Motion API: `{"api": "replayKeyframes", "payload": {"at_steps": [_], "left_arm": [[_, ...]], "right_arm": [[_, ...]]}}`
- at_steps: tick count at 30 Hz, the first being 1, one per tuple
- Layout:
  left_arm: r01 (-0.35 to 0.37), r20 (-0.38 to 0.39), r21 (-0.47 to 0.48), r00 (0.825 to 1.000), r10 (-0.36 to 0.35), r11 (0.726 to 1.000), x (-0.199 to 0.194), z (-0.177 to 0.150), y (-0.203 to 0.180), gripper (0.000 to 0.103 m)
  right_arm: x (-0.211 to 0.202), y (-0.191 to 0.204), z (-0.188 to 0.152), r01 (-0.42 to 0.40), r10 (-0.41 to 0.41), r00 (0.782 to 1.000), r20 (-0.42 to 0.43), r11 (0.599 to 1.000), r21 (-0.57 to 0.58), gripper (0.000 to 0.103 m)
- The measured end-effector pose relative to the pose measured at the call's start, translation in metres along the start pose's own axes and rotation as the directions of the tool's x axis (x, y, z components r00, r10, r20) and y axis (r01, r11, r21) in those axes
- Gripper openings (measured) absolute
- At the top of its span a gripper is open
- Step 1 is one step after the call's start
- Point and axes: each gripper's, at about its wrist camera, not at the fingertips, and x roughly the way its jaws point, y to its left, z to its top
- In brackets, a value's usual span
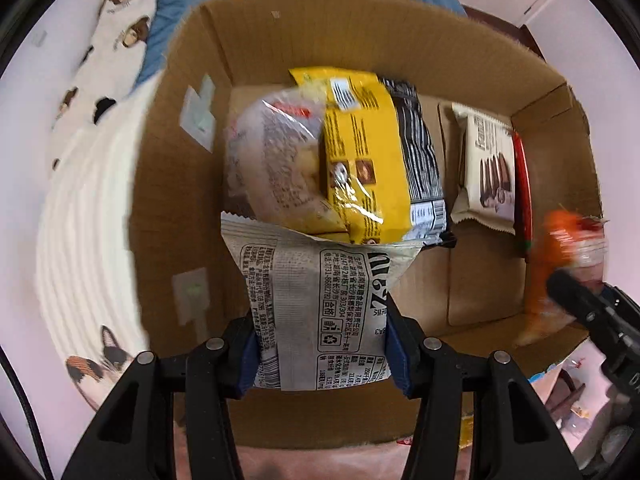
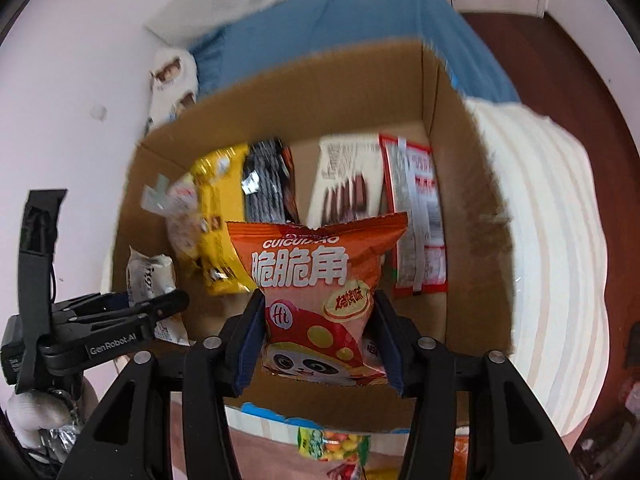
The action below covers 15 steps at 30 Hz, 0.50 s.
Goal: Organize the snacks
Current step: 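Lower both packets into the box and open both tools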
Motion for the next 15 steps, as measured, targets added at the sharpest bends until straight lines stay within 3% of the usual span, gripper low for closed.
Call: {"api": "replayKeyframes", "payload": {"at_steps": [2,5,12,15], "left_arm": [[-0.002,0.002,-0.006,1.0,0.002,1.0,0.004,0.0,0.0,0.065],[-0.011,0.012,-0.014,1.0,0.011,1.0,0.005,0.0,0.001,0.084],[0.004,0.069,-0.028,0.998,-0.002,1.0,-0.012,-0.006,0.003,0.088],[0.003,0.111,-0.02,0.994,-0.001,1.0,-0.024,-0.012,-0.001,0.088]], "right_arm": [[0.01,-0.001,0.002,0.032,-0.032,0.999,-0.032,0.999,-0.008,0.091],[0.016,-0.001,0.003,0.075,-0.077,0.996,-0.047,0.997,-0.029,0.092],[0.014,0.0,0.001,0.126,-0.128,0.991,-0.039,0.991,-0.05,0.095],[0.004,0.005,-0.003,0.15,-0.15,0.989,0.006,0.987,-0.066,0.096]]}}
